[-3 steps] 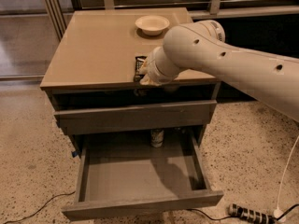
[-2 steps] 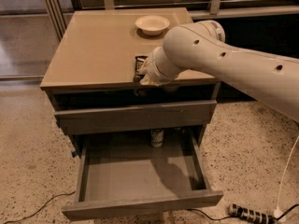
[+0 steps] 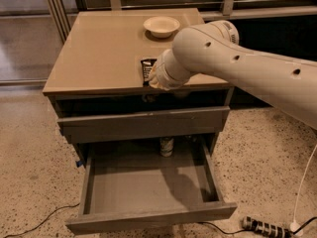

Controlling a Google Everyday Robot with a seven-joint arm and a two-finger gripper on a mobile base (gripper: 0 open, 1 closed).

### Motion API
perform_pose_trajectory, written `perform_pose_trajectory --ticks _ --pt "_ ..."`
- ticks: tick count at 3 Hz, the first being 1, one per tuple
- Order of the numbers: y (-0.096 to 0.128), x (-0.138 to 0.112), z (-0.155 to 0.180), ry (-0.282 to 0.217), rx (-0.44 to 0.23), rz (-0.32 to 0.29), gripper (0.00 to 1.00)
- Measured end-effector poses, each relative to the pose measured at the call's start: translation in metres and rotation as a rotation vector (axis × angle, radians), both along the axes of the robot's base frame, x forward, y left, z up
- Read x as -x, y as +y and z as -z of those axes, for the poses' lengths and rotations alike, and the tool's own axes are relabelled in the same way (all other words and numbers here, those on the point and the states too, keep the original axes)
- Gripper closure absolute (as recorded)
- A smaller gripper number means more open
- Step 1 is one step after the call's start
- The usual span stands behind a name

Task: Place rxbar chocolate into middle drawer

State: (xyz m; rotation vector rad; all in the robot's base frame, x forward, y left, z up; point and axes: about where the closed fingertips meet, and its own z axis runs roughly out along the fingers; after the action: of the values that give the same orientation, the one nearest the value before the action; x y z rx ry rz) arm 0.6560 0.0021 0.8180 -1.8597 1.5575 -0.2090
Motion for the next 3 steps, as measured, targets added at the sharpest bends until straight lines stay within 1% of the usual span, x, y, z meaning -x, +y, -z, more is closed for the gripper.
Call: perform_pose_trajectory --ticks 1,2,3 --pt "0.000 0.000 -0.003 0.000 0.000 0.000 1.00" --pt "0.005 -0.007 -0.017 -0.028 0.012 -0.009 1.00" --pt "0.012 -0.021 -0.034 -0.067 0.021 -0.022 1.00"
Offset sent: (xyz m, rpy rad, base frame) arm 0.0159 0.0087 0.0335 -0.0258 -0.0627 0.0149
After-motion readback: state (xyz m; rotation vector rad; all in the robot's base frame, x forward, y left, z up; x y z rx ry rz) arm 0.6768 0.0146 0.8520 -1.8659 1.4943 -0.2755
